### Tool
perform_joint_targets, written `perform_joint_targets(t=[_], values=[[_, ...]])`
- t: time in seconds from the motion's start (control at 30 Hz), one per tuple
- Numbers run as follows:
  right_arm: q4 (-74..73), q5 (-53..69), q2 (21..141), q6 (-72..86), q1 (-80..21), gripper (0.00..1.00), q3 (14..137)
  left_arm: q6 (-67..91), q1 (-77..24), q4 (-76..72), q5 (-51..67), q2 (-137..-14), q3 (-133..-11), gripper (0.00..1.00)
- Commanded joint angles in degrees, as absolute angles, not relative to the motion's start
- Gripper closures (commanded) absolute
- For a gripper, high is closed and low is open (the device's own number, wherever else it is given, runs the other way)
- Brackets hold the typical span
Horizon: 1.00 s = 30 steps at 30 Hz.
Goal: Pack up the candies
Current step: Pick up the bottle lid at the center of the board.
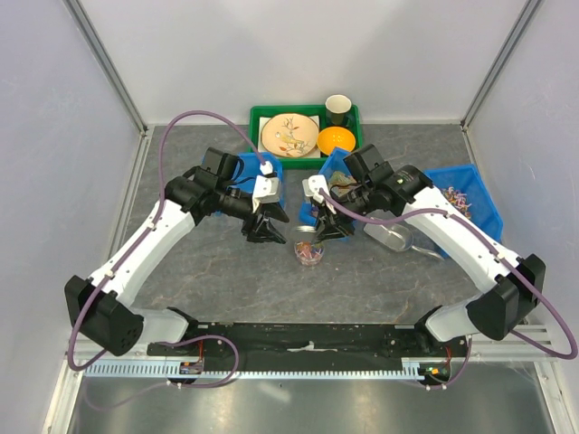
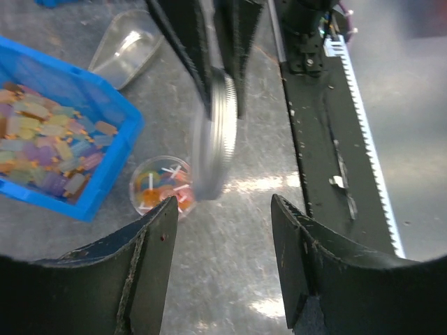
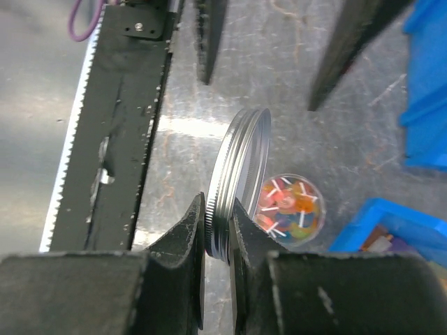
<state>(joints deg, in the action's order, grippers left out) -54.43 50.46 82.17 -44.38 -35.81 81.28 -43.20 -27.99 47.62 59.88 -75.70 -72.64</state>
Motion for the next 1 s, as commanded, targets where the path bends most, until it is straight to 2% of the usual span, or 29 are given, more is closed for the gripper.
perform_joint_targets(t=[0.0, 0.5, 0.63, 0.83, 0.87, 0.97], values=[[-57.39, 56.69, 81.74, -46.93, -36.04, 0.99, 83.32, -39.64, -28.04, 38.41, 59.50, -73.47, -72.16, 0.37], [-54.05, 53.26, 83.58, -45.44, -36.04, 0.99, 85.43, -42.71, -30.32, 45.52, 63.20, -77.87, -74.00, 0.38], [-53.70, 53.18, 84.72, -45.35, -36.12, 0.99, 85.69, -42.89, -30.50, 45.61, 63.11, -78.31, -73.92, 0.42], [-52.82, 51.51, 84.82, -45.26, -36.12, 0.98, 85.17, -42.28, -30.76, 45.70, 62.49, -79.01, -74.44, 0.62], [-52.74, 51.33, 84.73, -45.26, -36.12, 0.98, 85.08, -41.93, -30.76, 45.62, 62.40, -79.36, -74.44, 0.69], [-52.12, 51.07, 84.55, -44.47, -36.12, 0.97, 85.17, -41.49, -30.85, 45.44, 62.31, -79.63, -74.53, 0.77]])
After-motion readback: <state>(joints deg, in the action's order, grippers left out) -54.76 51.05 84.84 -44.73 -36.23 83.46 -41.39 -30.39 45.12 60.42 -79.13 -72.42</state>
